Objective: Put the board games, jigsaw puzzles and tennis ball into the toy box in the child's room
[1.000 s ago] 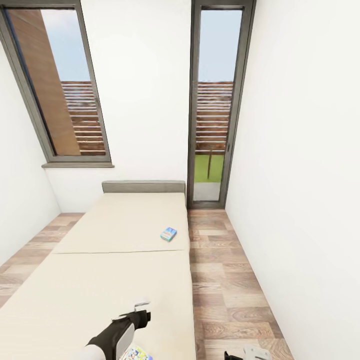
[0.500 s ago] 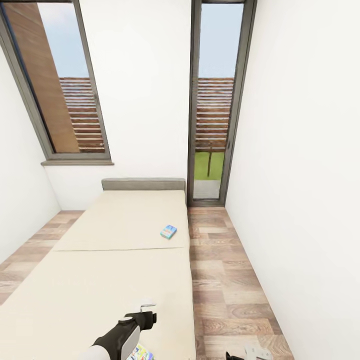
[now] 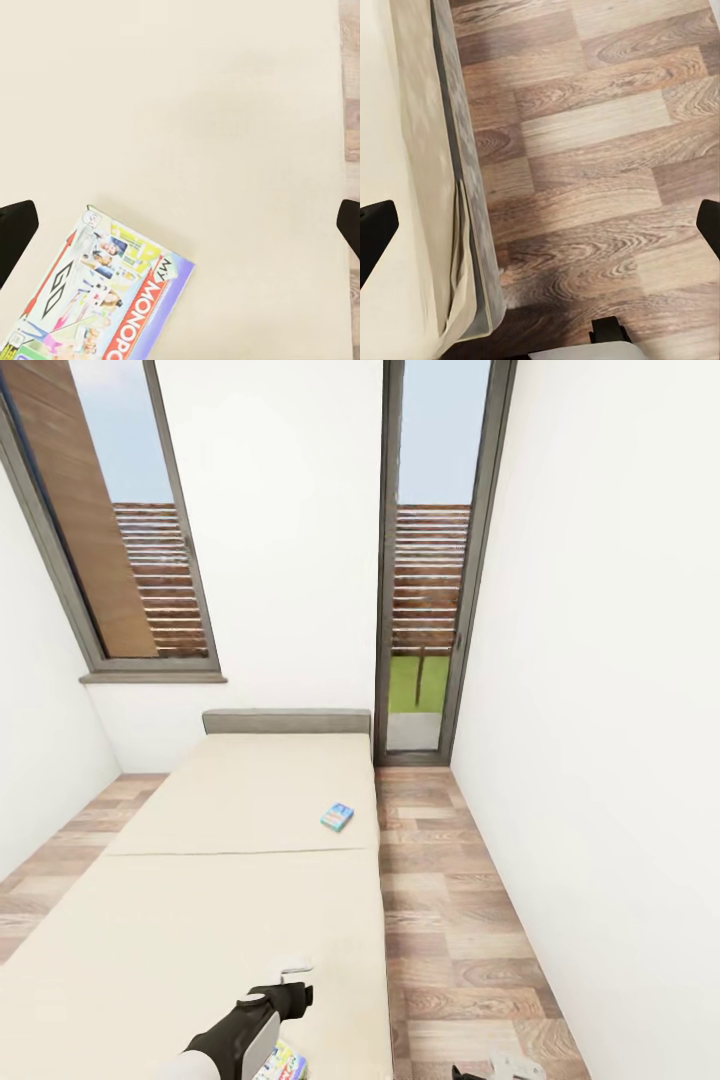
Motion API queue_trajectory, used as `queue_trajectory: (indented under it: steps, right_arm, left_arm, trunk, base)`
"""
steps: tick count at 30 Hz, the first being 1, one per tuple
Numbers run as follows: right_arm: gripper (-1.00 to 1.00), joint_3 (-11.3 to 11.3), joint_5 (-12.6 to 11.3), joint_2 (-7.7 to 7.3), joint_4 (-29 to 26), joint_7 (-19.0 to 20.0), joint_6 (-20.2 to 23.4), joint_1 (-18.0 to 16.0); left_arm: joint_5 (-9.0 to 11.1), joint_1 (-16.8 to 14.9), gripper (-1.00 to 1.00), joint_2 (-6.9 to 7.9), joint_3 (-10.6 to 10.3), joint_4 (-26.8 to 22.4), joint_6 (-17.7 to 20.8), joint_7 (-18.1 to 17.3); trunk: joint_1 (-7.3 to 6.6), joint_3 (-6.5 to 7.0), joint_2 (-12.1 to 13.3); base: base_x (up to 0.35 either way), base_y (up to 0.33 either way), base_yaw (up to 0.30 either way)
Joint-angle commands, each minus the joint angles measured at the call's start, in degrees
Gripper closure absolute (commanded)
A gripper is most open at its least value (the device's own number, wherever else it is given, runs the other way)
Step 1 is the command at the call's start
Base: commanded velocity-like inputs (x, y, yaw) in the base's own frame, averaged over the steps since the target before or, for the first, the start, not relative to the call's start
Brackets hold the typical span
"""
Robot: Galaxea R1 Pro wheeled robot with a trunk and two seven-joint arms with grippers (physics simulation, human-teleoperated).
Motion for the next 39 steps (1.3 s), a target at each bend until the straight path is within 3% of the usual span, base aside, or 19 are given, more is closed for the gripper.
queue_trajectory:
  steps: [1, 39]
  right_arm:
    - [-1.00, -0.16, -0.29, 0.06, -0.04, -0.01, -0.07, -0.04]
    - [-1.00, -0.16, -0.20, 0.01, -0.07, 0.01, -0.01, -0.04]
  left_arm:
    - [0.30, -0.02, -1.00, 0.02, 0.09, -0.15, 0.33, 0.18]
    - [0.40, -0.02, -1.00, 0.64, 0.20, -0.72, 0.42, -0.18]
  trunk:
    - [0.03, -0.23, -0.13]
    - [0.03, -3.44, -0.13]
  base:
    - [0.000, 0.000, 0.000]
    - [0.000, 0.000, 0.000]
